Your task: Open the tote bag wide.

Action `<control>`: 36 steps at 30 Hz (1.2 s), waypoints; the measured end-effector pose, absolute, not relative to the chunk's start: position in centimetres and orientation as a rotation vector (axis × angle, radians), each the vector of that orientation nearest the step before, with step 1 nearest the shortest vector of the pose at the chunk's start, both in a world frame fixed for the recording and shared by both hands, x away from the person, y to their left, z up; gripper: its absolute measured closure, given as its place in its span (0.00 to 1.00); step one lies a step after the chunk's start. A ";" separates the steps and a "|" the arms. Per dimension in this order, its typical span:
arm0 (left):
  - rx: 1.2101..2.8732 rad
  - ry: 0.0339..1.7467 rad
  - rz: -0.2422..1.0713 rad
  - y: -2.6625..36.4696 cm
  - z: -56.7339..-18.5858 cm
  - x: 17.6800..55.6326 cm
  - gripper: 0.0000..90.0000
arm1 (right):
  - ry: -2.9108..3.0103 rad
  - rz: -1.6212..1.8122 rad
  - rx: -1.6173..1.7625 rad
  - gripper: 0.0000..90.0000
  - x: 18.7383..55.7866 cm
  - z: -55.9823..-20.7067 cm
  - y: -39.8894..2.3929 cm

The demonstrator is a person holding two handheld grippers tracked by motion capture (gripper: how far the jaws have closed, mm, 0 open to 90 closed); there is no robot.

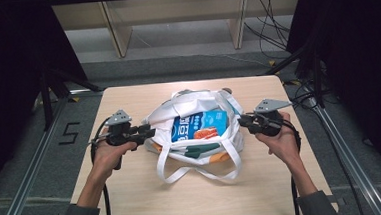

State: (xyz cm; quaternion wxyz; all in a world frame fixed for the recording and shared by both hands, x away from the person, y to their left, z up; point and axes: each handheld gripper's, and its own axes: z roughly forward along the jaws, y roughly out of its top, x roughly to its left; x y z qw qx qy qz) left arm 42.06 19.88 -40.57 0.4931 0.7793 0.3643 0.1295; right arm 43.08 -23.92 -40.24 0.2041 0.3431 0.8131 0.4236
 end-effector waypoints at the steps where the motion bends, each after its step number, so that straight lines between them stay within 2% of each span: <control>1: 1.887 0.881 0.314 19.9 -40.7 42.0 0.73 | 2.268 1.179 0.967 0.85 43.0 -40.3 -24.0; 10: 1.884 0.897 0.294 20.5 -41.0 41.3 0.62 | 2.266 1.176 0.990 0.79 42.3 -40.4 -24.2; 20: 1.871 0.884 0.291 21.0 -41.4 40.7 0.56 | 2.253 1.185 1.014 0.72 41.8 -40.4 -24.6; 32: 1.880 0.875 0.277 20.5 -42.0 39.4 0.43 | 2.228 1.199 1.026 0.57 40.5 -40.6 -25.2; 36: 1.876 0.869 0.283 20.3 -41.8 38.8 0.42 | 2.229 1.198 1.027 0.55 40.1 -40.7 -25.4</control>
